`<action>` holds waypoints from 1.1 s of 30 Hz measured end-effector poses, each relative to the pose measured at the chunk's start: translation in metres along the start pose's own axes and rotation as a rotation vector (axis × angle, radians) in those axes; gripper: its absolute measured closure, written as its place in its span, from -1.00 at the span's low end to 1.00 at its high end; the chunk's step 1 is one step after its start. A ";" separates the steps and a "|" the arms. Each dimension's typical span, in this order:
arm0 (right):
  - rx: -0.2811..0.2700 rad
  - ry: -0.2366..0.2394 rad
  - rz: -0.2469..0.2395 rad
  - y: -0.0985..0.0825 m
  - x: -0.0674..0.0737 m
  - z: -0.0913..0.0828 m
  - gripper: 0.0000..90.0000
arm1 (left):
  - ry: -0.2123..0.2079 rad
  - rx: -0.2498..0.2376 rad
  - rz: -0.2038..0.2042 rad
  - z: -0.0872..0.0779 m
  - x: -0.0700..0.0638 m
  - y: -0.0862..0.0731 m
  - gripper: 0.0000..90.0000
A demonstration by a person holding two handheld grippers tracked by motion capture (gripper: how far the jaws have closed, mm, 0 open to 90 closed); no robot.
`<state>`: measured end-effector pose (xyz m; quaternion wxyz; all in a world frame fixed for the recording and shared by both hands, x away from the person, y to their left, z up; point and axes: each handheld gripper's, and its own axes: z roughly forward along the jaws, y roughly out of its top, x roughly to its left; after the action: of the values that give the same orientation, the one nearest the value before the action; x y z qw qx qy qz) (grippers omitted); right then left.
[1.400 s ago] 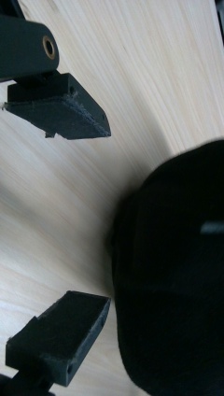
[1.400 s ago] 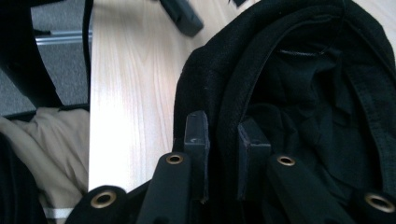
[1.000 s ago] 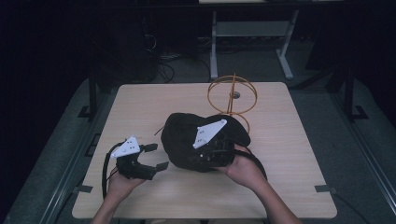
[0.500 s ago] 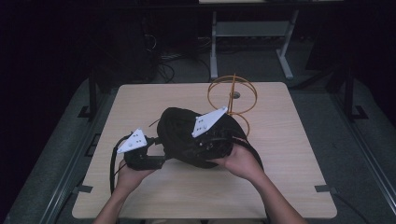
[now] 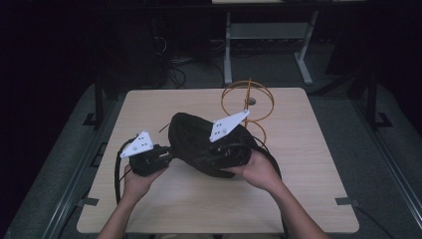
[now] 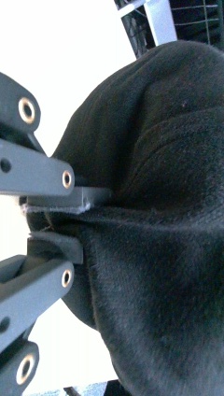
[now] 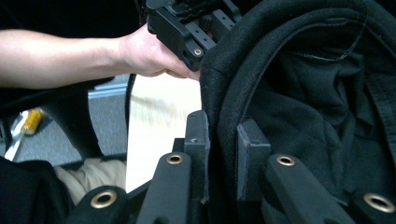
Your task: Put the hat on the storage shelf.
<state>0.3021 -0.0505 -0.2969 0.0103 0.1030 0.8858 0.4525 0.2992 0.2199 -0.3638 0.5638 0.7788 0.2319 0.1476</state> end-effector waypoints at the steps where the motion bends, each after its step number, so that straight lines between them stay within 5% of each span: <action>1: -0.007 0.002 0.011 0.000 0.000 -0.002 0.71 | -0.001 0.001 0.003 -0.002 -0.001 0.004 0.84; 14: -0.115 0.011 0.032 -0.002 -0.004 -0.016 0.39 | -0.002 -0.016 0.058 -0.021 -0.002 0.052 0.90; 17: -0.146 -0.018 0.016 -0.004 -0.002 -0.019 0.10 | 0.005 0.003 0.070 -0.025 0.000 0.063 0.90; 20: -0.176 -0.026 0.019 -0.008 -0.001 -0.024 0.03 | 0.002 -0.005 0.057 -0.030 0.004 0.066 0.90; 33: -0.131 -0.127 0.068 -0.056 -0.009 -0.044 -0.22 | 0.011 -0.037 0.010 -0.043 0.017 0.073 0.90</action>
<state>0.2969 -0.1189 -0.3167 0.0578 0.1607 0.8478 0.5021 0.3070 0.2451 -0.2810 0.5758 0.7687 0.2284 0.1590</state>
